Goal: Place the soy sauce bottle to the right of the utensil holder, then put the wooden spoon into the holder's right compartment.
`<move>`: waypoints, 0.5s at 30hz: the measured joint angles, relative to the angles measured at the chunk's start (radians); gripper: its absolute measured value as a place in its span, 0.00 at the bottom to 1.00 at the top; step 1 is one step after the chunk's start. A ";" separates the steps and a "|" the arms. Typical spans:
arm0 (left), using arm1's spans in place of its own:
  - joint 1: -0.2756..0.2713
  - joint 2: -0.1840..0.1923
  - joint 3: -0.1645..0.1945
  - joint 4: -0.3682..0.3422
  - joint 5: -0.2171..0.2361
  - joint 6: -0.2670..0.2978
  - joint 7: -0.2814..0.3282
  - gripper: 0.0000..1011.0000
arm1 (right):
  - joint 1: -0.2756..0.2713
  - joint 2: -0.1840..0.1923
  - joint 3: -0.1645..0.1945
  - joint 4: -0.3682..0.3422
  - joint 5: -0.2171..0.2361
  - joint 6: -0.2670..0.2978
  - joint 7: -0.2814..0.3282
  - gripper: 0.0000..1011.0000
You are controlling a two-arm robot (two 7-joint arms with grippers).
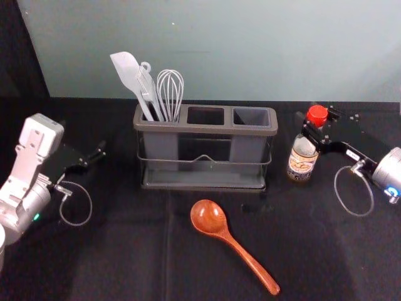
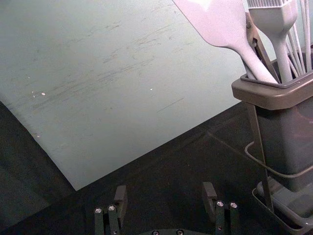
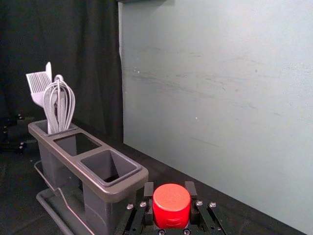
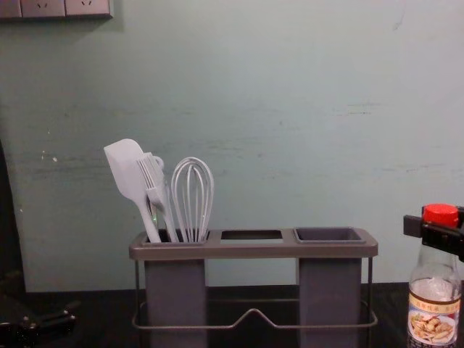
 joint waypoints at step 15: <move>0.000 0.000 0.000 0.000 0.000 0.000 0.000 0.99 | 0.007 -0.010 0.002 0.028 0.014 0.012 0.017 0.38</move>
